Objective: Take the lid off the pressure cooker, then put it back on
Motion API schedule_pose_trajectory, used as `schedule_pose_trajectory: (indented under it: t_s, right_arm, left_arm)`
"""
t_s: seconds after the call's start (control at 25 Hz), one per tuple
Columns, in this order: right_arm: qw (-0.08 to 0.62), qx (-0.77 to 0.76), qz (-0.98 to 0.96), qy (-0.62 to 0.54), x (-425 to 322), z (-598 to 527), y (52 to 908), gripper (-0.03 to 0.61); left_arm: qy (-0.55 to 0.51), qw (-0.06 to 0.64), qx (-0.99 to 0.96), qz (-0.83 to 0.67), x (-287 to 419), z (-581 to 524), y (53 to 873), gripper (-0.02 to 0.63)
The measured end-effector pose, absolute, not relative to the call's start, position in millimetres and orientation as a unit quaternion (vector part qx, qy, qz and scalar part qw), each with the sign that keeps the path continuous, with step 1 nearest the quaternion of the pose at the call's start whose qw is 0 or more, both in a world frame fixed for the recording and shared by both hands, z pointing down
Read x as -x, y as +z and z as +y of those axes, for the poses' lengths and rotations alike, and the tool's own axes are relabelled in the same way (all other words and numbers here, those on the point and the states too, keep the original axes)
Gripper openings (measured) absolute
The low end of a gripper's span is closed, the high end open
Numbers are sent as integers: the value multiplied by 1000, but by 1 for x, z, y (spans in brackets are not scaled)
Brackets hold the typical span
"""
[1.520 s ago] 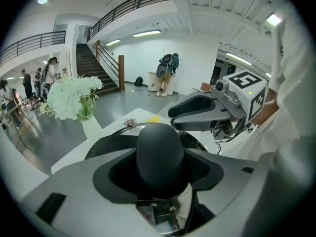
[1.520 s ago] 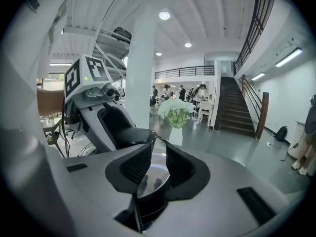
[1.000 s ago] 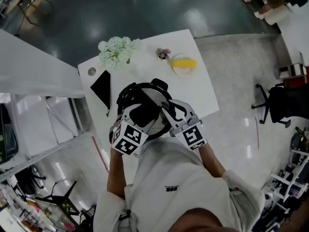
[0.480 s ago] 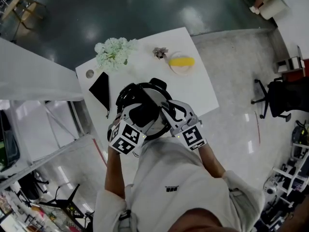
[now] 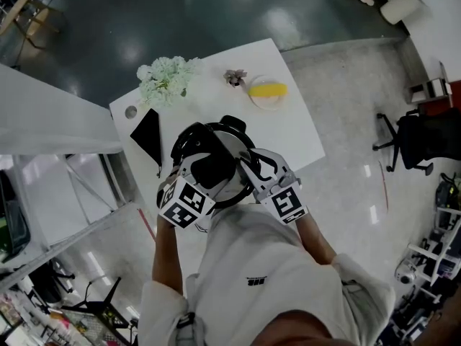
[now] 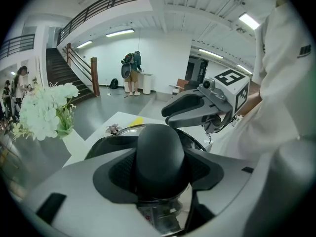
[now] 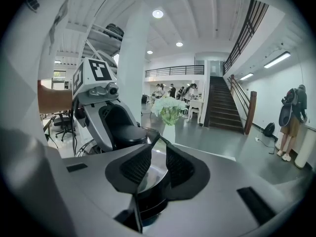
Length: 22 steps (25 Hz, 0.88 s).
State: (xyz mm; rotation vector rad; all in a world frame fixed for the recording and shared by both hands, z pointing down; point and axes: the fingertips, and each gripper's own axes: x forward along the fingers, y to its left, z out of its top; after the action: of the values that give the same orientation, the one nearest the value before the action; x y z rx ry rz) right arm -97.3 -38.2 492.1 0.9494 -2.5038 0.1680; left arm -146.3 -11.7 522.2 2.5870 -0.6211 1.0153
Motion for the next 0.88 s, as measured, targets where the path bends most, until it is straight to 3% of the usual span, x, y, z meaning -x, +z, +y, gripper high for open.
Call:
schedule_pose_trajectory:
  t_s: [0.88]
  right_arm:
    - [218,-346,-911,51,90,-38,484,97]
  left_arm:
    - [353,150,-893,-237,149,-12,511,289]
